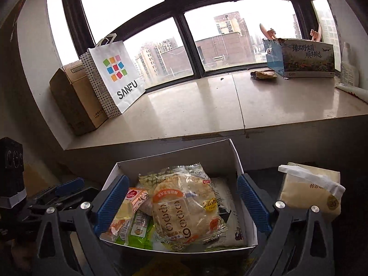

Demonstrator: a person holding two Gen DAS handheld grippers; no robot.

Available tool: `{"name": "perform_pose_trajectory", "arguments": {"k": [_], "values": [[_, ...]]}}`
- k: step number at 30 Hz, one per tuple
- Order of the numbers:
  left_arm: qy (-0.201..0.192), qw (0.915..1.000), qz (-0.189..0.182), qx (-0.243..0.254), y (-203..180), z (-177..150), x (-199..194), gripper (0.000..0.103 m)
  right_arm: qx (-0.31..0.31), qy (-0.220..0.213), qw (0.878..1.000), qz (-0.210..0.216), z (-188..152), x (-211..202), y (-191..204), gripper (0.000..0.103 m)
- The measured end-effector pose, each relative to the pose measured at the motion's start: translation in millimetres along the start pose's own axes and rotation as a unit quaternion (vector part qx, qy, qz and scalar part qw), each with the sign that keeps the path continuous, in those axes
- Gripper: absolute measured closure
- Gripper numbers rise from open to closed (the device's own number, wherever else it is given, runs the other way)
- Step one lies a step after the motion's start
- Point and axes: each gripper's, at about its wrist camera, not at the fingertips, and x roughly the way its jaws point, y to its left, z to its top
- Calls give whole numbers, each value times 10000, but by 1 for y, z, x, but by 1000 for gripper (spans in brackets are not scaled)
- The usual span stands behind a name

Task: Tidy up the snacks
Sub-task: 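Place both held items into the white box and open both tools, then move both tools back over the remaining snacks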

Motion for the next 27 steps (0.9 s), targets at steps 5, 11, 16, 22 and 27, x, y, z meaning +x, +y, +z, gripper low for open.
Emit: {"name": "perform_pose_trajectory", "arguments": {"k": [5, 11, 16, 22, 27], "values": [[17, 9997, -60, 227, 0, -11, -9, 0, 141, 115, 9998, 0, -11, -3, -11, 0], [-68, 9992, -387, 46, 1, -19, -38, 0, 106, -87, 9998, 107, -17, -28, -9, 0], [-245, 9982, -504, 214, -14, -41, -73, 0, -287, -308, 9984, 376, -31, -62, 8, 0], [-380, 9950, -831, 407, -34, -83, -119, 0, -656, -543, 9943, 637, -63, -112, 23, 0], [-398, 9930, -1013, 454, -49, -120, -153, 0, -767, -612, 9932, 633, -97, -150, 19, 0]]}}
